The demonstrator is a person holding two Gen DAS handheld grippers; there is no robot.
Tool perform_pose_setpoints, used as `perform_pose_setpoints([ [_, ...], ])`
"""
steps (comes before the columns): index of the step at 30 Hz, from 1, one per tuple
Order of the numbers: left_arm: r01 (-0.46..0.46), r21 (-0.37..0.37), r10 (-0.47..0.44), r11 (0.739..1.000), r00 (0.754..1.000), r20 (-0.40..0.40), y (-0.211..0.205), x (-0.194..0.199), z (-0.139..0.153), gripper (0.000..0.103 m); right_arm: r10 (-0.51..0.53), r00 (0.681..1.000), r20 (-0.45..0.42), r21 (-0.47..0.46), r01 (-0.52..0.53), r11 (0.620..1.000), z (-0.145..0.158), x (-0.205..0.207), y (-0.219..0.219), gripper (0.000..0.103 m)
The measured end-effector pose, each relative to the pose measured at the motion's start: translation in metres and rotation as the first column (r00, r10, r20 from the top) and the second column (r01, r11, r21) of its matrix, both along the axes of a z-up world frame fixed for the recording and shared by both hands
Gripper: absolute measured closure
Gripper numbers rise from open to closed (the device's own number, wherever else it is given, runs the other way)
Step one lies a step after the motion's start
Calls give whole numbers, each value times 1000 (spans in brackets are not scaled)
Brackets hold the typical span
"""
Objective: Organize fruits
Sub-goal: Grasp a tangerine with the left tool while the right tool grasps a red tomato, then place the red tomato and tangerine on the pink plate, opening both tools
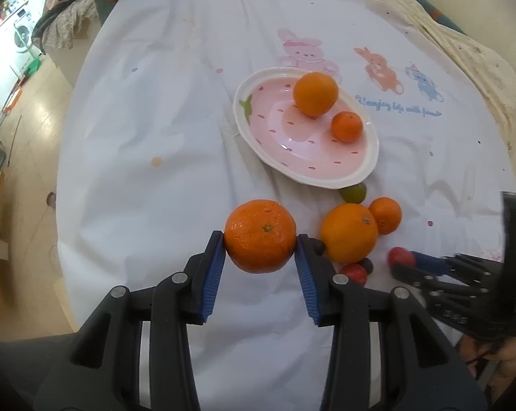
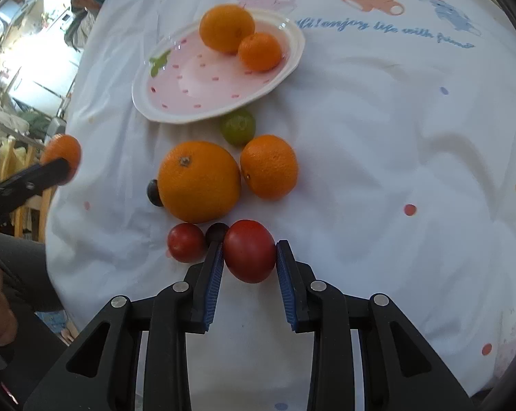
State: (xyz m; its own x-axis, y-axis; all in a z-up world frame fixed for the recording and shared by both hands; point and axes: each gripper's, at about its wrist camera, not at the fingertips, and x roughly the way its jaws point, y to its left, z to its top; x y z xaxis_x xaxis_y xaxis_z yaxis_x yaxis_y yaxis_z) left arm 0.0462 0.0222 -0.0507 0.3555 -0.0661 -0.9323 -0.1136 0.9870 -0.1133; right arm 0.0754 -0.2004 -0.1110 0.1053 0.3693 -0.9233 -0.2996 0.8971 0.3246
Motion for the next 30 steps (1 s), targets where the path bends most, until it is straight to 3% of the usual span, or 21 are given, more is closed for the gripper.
perform_pose_setpoints([
  [9, -15, 78, 13, 997, 1000, 17, 5, -4, -5, 66, -41, 998, 45, 86, 37, 996, 28, -10, -8, 70],
  [20, -54, 83, 47, 995, 996, 80, 13, -8, 10, 66, -149, 971, 187, 228, 104, 968, 73, -7, -25, 70],
  [23, -70, 51, 67, 996, 996, 56, 14, -2, 18, 66, -174, 966, 193, 253, 122, 960, 80, 0, -28, 70],
  [30, -19, 66, 11, 998, 993, 119, 7, 27, 56, 66, -209, 950, 231, 284, 140, 948, 96, 29, -39, 70],
])
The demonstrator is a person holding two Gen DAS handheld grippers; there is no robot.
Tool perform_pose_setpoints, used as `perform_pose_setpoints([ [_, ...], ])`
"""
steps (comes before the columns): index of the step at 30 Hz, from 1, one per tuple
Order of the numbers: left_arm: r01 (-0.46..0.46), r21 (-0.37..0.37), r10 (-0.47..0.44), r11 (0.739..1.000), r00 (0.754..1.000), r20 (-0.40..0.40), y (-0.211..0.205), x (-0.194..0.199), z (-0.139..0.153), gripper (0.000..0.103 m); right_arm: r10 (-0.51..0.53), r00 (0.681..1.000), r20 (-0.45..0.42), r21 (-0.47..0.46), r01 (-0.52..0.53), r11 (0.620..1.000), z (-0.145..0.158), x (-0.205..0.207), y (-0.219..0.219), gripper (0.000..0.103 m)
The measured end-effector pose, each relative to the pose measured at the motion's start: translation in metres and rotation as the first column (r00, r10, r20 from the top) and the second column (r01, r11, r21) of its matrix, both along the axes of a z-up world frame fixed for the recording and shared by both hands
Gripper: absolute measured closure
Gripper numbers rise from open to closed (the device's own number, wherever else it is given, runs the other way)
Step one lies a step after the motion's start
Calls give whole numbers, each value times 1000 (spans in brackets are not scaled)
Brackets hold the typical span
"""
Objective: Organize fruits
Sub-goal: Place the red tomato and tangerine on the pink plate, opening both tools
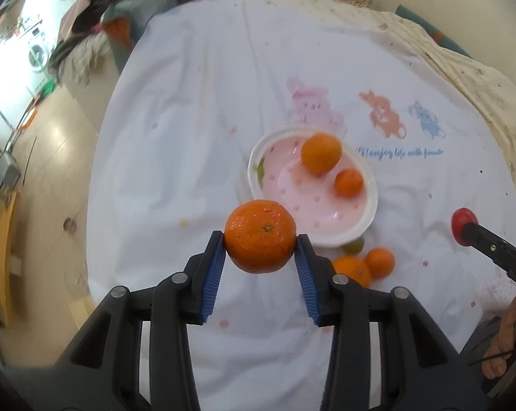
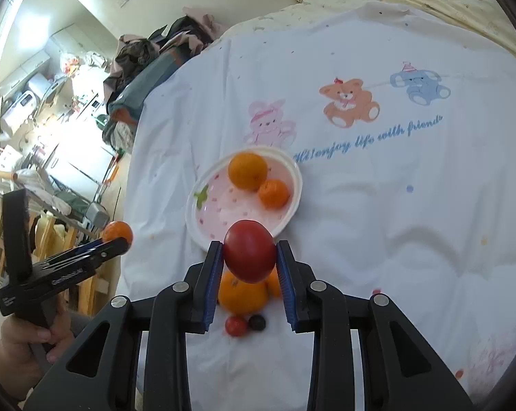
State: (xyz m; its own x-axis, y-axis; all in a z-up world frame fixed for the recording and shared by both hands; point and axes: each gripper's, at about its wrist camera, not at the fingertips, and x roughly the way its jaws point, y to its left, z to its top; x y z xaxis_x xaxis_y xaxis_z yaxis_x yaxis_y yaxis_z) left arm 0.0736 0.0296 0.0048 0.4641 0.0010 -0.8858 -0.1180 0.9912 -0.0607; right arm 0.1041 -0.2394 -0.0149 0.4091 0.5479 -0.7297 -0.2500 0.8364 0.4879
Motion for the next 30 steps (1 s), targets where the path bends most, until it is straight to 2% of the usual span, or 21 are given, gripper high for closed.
perform_pose_setpoints([
  [4, 28, 40, -28, 999, 1000, 13, -3, 24, 6, 66, -12, 1000, -9, 13, 12, 1000, 2, 25, -3, 70],
  [15, 44, 31, -43, 999, 999, -33, -8, 80, -10, 66, 37, 999, -7, -9, -37, 999, 5, 82, 16, 70],
  [21, 57, 39, -56, 998, 998, -37, -13, 99, -28, 66, 57, 997, -55, -13, -58, 998, -15, 114, 22, 70],
  [24, 63, 36, -61, 997, 996, -62, -13, 103, -44, 66, 68, 994, -83, -36, -71, 997, -33, 125, 25, 70],
  [27, 69, 2, -68, 998, 993, -98, -12, 111, -61, 66, 72, 990, -119, -38, -77, 996, -50, 134, 28, 70],
  [30, 77, 18, -75, 997, 991, -108, -15, 116, -72, 66, 79, 987, -143, -34, -84, 996, -62, 142, 32, 70],
])
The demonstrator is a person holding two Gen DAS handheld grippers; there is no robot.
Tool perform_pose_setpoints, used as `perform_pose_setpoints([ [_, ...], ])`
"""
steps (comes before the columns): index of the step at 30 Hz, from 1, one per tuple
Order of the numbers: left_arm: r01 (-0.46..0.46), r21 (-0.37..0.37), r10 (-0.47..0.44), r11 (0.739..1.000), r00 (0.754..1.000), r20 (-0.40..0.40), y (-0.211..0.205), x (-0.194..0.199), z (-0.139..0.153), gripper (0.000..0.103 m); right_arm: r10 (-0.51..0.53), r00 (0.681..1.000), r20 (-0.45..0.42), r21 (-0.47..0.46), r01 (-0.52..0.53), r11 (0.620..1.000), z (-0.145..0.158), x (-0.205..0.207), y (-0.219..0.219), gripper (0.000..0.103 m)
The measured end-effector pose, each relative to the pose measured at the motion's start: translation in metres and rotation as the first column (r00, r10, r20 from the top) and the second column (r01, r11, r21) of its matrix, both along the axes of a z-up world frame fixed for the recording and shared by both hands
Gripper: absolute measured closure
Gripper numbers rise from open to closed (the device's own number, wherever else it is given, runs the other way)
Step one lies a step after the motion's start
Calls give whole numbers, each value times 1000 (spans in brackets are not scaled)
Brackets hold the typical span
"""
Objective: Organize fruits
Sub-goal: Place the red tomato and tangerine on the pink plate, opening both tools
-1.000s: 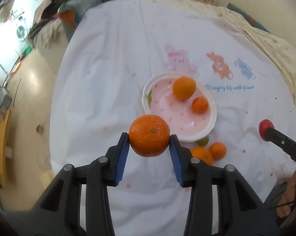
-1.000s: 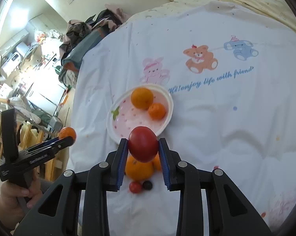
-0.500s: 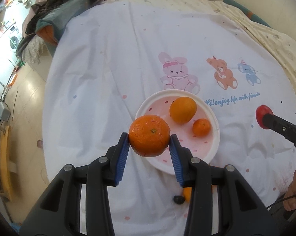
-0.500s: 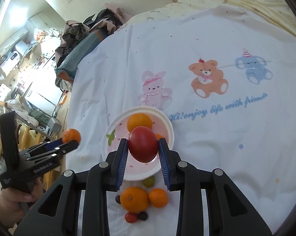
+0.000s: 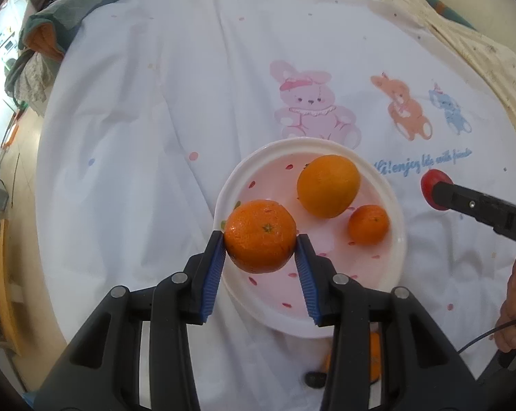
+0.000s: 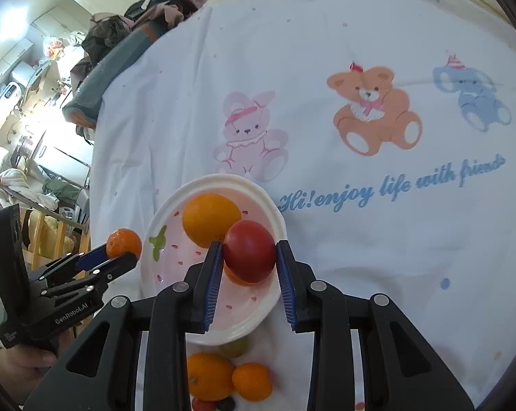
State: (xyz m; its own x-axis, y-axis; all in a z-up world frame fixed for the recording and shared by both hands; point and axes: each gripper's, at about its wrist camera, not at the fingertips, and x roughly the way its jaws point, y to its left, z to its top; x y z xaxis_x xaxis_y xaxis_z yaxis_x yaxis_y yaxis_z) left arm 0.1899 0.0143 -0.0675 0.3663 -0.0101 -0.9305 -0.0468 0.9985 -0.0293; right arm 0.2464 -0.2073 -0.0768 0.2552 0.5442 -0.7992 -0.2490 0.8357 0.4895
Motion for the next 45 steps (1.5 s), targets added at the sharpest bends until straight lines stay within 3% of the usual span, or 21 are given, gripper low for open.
perform_pose_setpoints([
  [9, 31, 20, -30, 999, 997, -65, -5, 5, -30, 65, 9, 998, -69, -10, -10, 1000, -33, 18, 13, 70],
  [14, -26, -41, 21, 999, 994, -105, 5, 12, -36, 64, 11, 996, -93, -1, -11, 1000, -43, 18, 11, 70],
  [24, -13, -15, 12, 1000, 996, -88, -3, 11, -36, 64, 12, 996, -93, 10, -11, 1000, -47, 18, 13, 66],
  [26, -26, -24, 23, 999, 994, -103, -2, 12, -38, 64, 14, 995, -98, 31, -11, 999, -46, 19, 13, 57],
  [27, -32, -32, 28, 999, 993, -119, -1, 12, -39, 63, 9, 995, -98, 35, -6, 999, -45, 19, 12, 47],
  [28, -34, -45, 28, 998, 991, -128, 0, 13, -40, 59, 5, 996, -92, 39, -1, 999, -43, 19, 11, 47],
  [30, -38, -79, 29, 996, 993, -110, 0, 11, -34, 32, 0, 997, -75, 47, 4, 999, -37, 19, 8, 45],
  [32, -35, -56, 31, 998, 997, -68, -1, 9, -25, 23, -3, 998, -67, 54, 7, 999, -32, 20, 5, 43],
  [35, -9, -23, 8, 1000, 1000, -22, -4, 8, -13, 22, -25, 998, -49, 60, 28, 998, -23, 21, -2, 41],
  [45, -28, -12, 29, 1000, 999, 35, 2, -1, 5, 22, -22, 1000, 16, 40, 21, 999, 12, -8, -10, 40],
])
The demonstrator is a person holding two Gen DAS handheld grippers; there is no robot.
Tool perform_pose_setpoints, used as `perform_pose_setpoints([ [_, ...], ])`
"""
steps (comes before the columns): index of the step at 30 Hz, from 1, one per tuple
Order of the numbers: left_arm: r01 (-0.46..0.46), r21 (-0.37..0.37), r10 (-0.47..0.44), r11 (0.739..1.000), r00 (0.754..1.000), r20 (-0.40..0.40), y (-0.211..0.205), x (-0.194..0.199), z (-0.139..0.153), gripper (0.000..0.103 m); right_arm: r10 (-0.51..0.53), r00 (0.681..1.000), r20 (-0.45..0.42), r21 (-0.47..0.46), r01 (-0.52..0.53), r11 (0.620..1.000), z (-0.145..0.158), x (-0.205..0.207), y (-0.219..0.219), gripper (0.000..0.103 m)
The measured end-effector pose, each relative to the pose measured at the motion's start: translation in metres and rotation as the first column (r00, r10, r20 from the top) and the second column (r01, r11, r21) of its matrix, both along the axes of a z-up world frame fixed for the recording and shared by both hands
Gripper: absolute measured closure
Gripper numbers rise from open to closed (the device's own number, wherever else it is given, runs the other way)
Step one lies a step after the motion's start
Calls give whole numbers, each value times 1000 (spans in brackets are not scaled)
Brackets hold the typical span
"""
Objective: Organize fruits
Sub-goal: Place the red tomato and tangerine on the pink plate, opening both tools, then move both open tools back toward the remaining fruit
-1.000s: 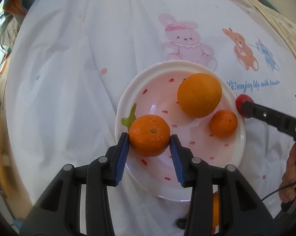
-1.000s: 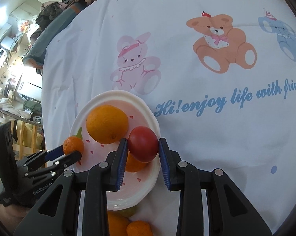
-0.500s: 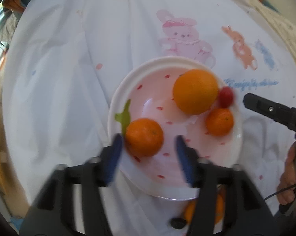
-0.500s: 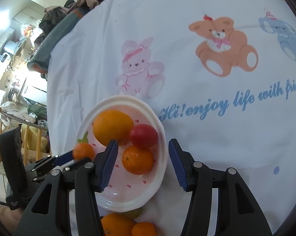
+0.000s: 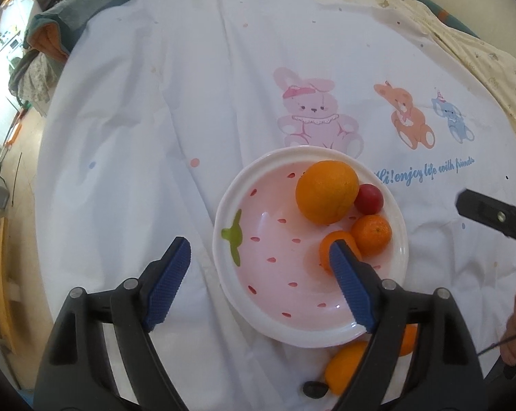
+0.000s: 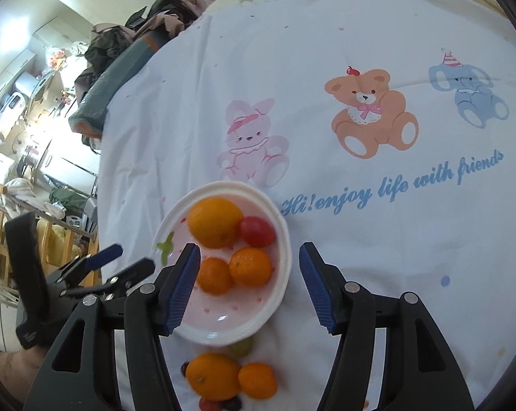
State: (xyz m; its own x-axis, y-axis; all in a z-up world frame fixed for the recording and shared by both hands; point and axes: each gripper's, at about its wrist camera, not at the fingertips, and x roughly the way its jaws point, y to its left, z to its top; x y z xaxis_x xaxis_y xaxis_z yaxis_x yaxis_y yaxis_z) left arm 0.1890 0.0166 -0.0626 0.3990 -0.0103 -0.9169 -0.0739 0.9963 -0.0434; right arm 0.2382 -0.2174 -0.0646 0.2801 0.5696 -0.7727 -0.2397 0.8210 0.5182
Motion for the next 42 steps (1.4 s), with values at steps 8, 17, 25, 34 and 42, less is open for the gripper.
perform_pose_setpoints([
  [8, -12, -46, 16, 999, 997, 75, 1, -35, 45, 22, 12, 999, 37, -9, -12, 1000, 32, -30, 2, 37],
  [17, -6, -10, 7, 1000, 989, 145, 5, -76, 85, 22, -27, 998, 52, 22, 25, 999, 54, -65, -11, 37],
  [25, -24, -54, 29, 998, 995, 91, 3, -111, 72, 22, -60, 998, 27, 23, 59, 998, 49, -102, -29, 37],
  [34, 5, -1, -5, 1000, 996, 87, -20, -131, 65, 22, -177, 984, -4, 39, 177, 983, 29, -122, -60, 37],
  [42, 75, -22, -76, 997, 995, -68, -59, -122, 22, 22, -196, 980, -24, 48, 197, 979, 28, -127, -78, 37],
])
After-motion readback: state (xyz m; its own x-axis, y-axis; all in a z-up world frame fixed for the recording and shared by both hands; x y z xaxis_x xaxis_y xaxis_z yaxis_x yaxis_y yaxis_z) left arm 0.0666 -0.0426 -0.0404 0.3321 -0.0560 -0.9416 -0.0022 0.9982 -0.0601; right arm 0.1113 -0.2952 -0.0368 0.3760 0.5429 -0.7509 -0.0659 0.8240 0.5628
